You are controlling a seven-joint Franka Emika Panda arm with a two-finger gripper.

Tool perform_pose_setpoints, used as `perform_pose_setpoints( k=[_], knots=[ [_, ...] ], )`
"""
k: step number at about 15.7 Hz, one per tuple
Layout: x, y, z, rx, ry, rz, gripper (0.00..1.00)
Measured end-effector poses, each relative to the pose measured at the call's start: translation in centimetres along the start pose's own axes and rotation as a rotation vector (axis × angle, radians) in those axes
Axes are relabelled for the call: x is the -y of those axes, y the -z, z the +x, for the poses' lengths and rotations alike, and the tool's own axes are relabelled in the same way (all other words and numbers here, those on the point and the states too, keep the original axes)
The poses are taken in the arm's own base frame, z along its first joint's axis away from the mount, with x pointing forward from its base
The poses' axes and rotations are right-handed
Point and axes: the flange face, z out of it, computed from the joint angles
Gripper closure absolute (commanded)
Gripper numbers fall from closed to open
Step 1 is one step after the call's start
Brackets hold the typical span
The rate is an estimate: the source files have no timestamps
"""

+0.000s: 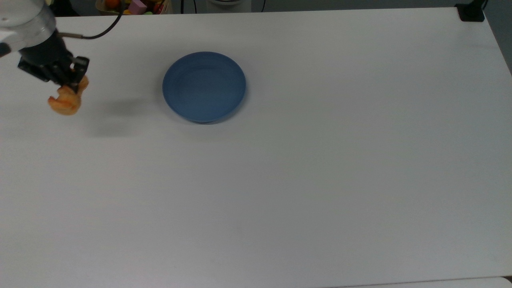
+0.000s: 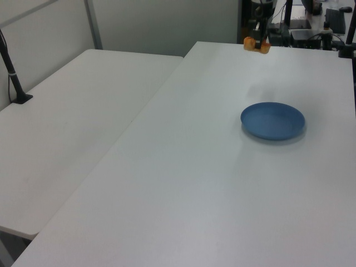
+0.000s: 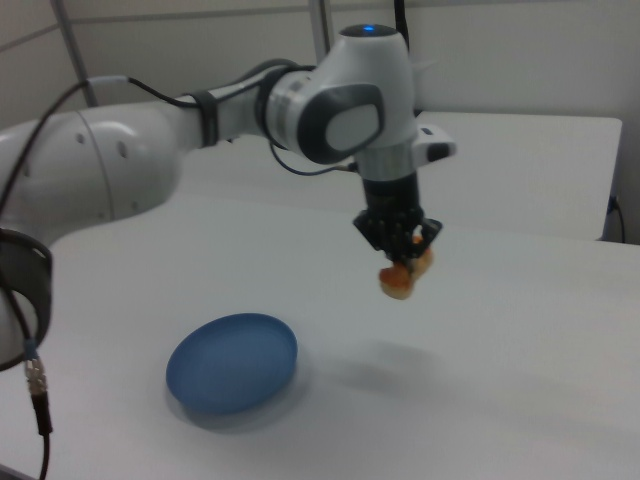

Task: Put the bread on the table
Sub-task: 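Lift the bread roll off the plate and carry it beside the plate, then lower the bread roll onto the bare table and open the gripper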

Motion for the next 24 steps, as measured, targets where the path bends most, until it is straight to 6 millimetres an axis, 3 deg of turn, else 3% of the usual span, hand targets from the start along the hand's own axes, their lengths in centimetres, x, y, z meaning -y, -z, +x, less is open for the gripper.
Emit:
perform_pose_setpoints(
  k=[4, 10, 11, 12, 13, 15, 16, 24],
  knots=[
    [-3.9, -3.7, 1.8, -0.079, -0.039, -0.063, 1.00],
    [-6.2, -10.4, 3.5, -0.156, -0.049, -0.140, 1.00],
    [-6.2, -11.4, 3.7, -0.161, -0.046, -0.146, 0.96],
    [-6.3, -12.5, 4.0, -0.169, -0.044, -0.155, 0.91],
    [-6.3, -13.5, 4.2, -0.180, -0.042, -0.166, 0.74],
    [-6.5, -15.3, 4.8, -0.219, -0.043, -0.194, 0.33],
    [-6.5, -15.6, 4.9, -0.231, -0.041, -0.201, 0.00],
    [-6.0, -18.7, 5.2, -0.249, -0.001, -0.257, 0.00]
  ],
)
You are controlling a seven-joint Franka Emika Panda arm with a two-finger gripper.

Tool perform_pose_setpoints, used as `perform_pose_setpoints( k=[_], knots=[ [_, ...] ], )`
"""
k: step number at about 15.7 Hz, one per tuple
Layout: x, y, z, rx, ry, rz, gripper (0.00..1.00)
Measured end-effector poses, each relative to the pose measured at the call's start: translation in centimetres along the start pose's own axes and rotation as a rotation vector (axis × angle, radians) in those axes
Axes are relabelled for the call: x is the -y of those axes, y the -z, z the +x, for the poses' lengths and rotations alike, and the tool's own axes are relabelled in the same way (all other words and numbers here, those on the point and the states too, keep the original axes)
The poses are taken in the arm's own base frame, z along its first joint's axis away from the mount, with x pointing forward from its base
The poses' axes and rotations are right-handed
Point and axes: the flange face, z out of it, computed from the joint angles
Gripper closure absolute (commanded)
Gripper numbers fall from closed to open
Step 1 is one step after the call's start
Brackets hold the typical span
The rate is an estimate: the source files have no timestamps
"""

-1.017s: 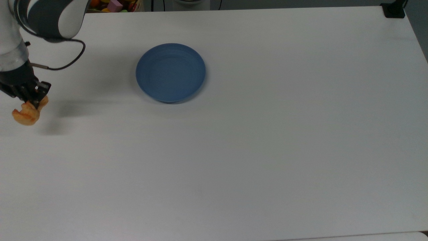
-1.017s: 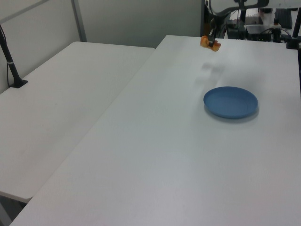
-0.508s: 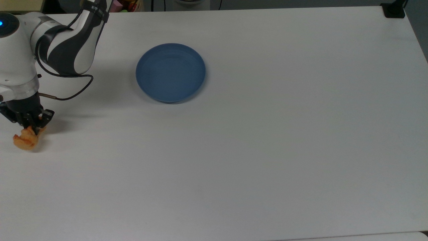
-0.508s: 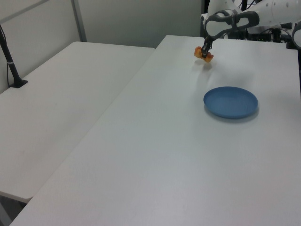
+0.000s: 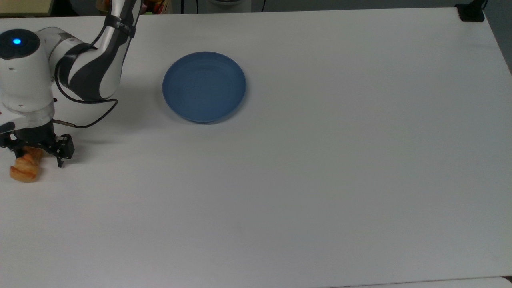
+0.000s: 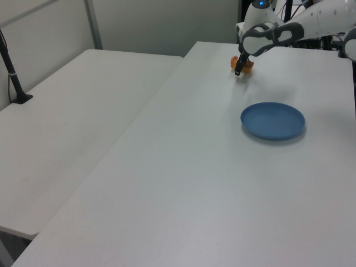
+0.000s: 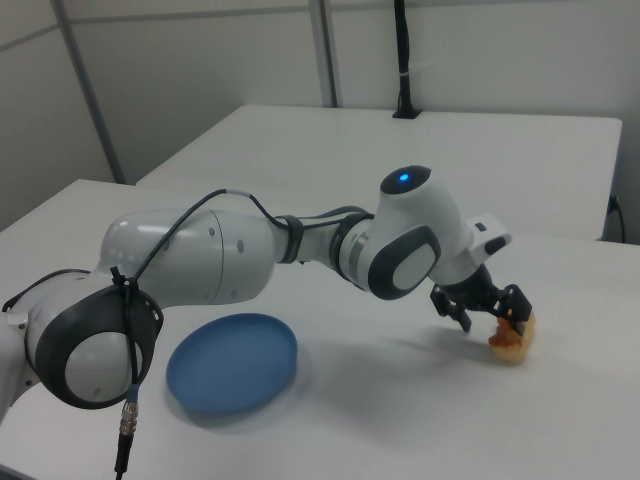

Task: Put the bread on the table
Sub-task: 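Lower the bread roll onto the bare table and open the gripper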

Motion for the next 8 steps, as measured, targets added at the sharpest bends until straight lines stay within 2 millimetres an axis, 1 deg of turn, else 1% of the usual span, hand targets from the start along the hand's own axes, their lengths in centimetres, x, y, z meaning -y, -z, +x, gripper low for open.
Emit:
perform_pose_setpoints(
  k=[2, 8],
  knots=[
    [0.47, -0.45, -0.11, 0.004, 0.014, -0.006, 0.00],
    [1.08, -0.52, 0.02, 0.009, 0.030, -0.010, 0.00]
  ],
)
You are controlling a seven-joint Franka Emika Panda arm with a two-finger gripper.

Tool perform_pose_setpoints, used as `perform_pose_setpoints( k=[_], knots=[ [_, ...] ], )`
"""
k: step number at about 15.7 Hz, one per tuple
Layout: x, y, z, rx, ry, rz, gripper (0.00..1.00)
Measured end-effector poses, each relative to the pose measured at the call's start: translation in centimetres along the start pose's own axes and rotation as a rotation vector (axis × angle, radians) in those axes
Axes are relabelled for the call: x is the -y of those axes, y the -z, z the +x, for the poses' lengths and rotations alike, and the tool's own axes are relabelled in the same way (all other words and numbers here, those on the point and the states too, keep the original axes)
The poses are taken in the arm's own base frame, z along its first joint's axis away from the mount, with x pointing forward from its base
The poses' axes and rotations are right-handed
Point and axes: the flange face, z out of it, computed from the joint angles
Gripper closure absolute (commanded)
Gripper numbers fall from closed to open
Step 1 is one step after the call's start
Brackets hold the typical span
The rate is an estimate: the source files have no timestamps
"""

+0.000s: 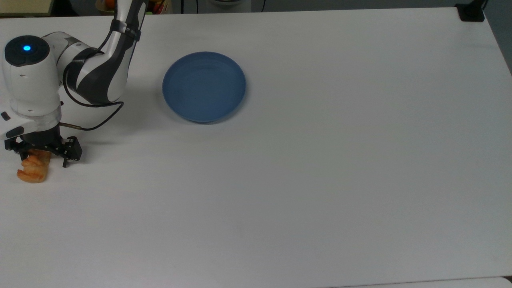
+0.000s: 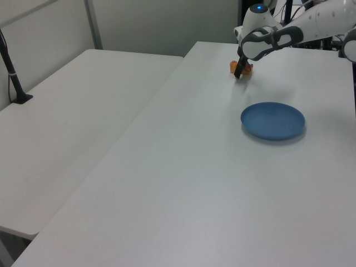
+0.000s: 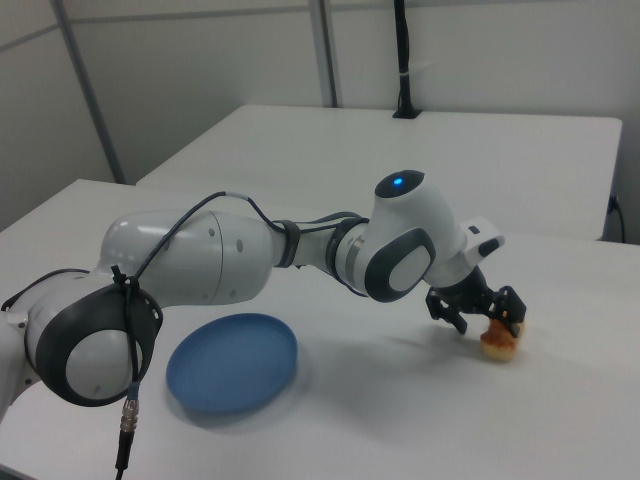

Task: Put the bread on the table

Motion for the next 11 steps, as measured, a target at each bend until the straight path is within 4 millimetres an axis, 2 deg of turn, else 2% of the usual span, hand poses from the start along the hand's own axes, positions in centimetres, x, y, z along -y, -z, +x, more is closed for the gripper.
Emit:
perform_pose_setpoints(
  k=[2, 4, 7, 11],
  knots=[
    [0.1, 0.5, 0.4, -0.010, 0.003, -0.003, 0.00],
    [-0.4, 2.2, 1.0, -0.034, -0.001, -0.011, 0.00],
    [-2.0, 6.3, 1.9, -0.086, -0.025, -0.024, 0.00],
    [-2.9, 11.4, 1.1, -0.108, -0.131, 0.007, 0.00]
  ],
)
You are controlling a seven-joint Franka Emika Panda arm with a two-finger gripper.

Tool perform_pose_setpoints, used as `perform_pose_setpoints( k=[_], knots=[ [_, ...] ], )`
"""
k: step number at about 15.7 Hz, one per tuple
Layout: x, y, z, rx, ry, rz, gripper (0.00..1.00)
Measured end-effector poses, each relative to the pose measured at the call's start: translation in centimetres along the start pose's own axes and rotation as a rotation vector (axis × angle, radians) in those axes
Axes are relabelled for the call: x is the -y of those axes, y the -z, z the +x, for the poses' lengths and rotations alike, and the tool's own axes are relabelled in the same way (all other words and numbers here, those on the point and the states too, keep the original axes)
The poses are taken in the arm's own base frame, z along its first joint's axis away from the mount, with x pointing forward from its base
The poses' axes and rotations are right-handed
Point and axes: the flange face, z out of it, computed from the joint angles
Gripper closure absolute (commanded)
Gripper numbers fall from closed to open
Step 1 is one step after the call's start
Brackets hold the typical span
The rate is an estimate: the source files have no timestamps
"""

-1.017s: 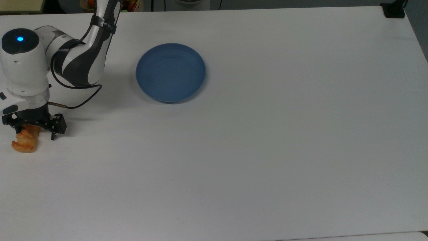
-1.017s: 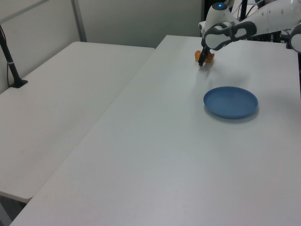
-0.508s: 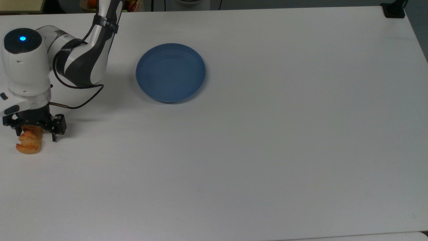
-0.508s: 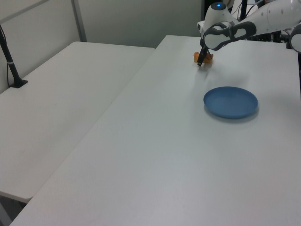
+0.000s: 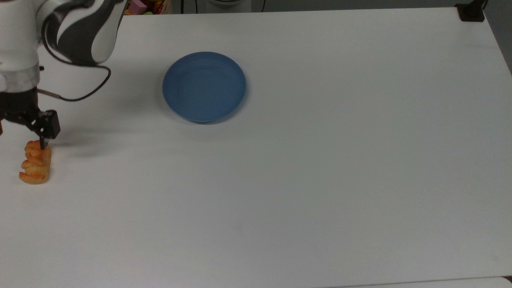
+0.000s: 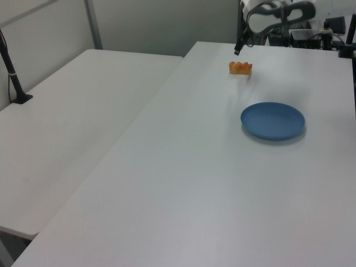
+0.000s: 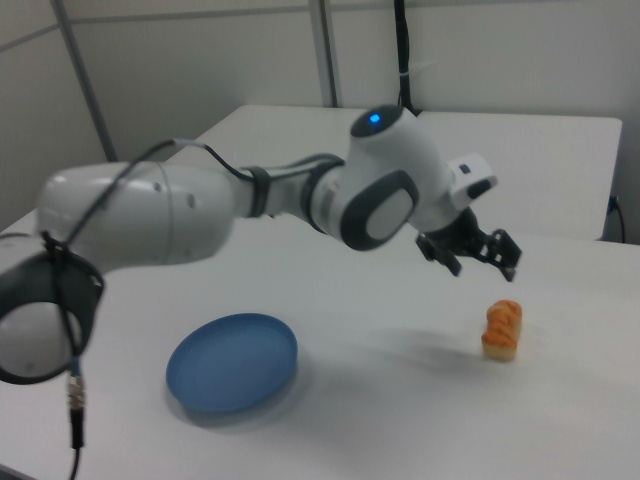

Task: Put the bread on the table

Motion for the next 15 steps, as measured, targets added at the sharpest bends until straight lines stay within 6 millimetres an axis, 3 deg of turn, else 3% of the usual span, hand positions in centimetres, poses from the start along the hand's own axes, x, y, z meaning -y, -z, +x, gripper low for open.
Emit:
perform_pose_setpoints(
  k=[3, 7, 9, 11, 15],
  knots=[
    [2.7, 6.0, -0.5, 0.086, -0.074, 0.084, 0.00],
    [7.9, 16.5, -1.3, 0.244, -0.100, 0.188, 0.00],
    [11.0, 21.0, -2.8, 0.304, -0.081, 0.222, 0.00],
    [11.8, 22.6, -4.8, 0.333, -0.073, 0.244, 0.00],
    [11.4, 23.9, -8.2, 0.363, -0.102, 0.262, 0.00]
  ],
)
